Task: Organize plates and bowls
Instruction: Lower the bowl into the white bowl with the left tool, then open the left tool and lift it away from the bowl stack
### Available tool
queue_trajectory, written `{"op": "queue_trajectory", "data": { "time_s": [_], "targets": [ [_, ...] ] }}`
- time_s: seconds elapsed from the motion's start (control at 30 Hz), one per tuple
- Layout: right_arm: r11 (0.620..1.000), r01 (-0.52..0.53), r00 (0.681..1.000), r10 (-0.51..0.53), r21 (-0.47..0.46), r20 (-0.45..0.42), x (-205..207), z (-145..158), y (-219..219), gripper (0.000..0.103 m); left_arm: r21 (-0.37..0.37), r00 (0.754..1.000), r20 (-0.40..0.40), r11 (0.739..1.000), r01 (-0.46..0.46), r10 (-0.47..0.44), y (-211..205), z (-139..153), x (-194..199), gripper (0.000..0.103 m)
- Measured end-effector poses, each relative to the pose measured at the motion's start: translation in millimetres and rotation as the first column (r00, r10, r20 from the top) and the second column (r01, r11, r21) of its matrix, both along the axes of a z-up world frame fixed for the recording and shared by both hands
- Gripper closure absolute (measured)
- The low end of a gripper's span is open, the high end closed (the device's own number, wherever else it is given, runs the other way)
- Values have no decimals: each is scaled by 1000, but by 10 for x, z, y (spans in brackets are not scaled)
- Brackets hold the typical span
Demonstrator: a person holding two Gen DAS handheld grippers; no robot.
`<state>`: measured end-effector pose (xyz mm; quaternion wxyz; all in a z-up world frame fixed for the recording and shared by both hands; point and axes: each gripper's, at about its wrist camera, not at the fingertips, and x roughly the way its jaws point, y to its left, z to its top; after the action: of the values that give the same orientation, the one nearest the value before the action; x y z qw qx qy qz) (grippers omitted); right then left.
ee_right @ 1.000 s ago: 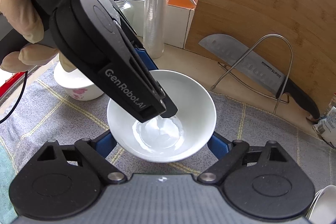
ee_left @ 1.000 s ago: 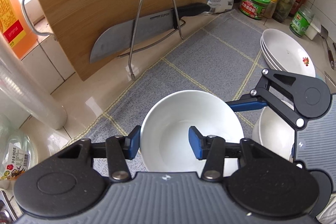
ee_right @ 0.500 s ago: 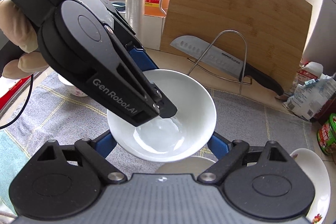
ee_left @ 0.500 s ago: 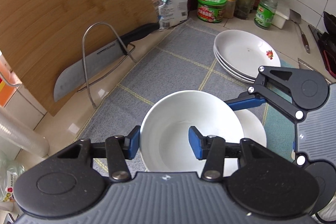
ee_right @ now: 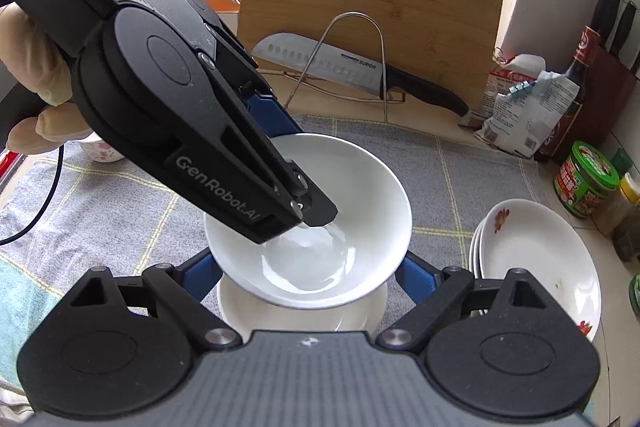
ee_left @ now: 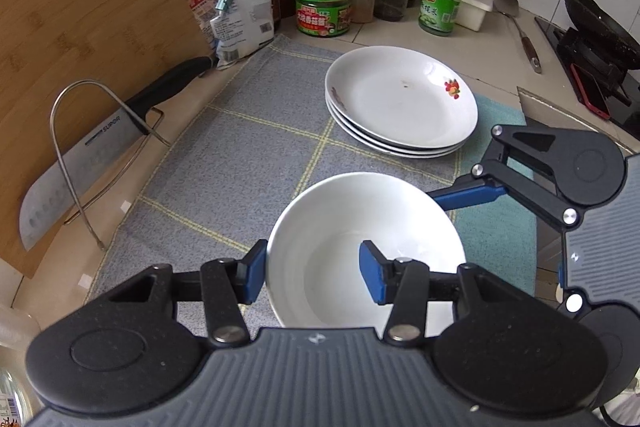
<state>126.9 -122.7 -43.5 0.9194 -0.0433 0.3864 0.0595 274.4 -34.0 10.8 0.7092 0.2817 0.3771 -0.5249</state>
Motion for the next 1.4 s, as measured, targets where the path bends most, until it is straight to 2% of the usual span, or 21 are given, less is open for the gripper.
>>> {"op": "queue_trajectory", "data": {
  "time_s": [0.33, 0.5, 1.17, 1.27, 1.33, 1.4],
  "targets": [
    [998, 14, 998, -11, 55, -66, 10, -161, -41, 8, 28, 999, -52, 1000, 4, -3, -31, -216, -19, 55],
    [999, 10, 997, -5, 54, -79, 9, -209, -28, 8, 37, 998, -66, 999, 3, 0, -22, -287, -11, 55],
    [999, 15, 996, -11, 46, -86, 12, -260, -43, 8, 38, 998, -60, 999, 15, -12, -49, -359, -23, 55],
    [998, 20, 996, -16, 54, -88, 23, -273, -59, 7, 31, 998, -67, 999, 20, -18, -48, -366, -22, 49],
    [997, 29, 996, -23, 70, -89, 29, -287, -80, 4, 14, 997, -68, 1000, 25, -24, -34, -355, -32, 33],
    [997, 34, 997, -28, 75, -68, 13, -267, -88, 0, -4, 999, -47, 1000, 23, -23, -11, -321, -45, 29]
  ]
}}
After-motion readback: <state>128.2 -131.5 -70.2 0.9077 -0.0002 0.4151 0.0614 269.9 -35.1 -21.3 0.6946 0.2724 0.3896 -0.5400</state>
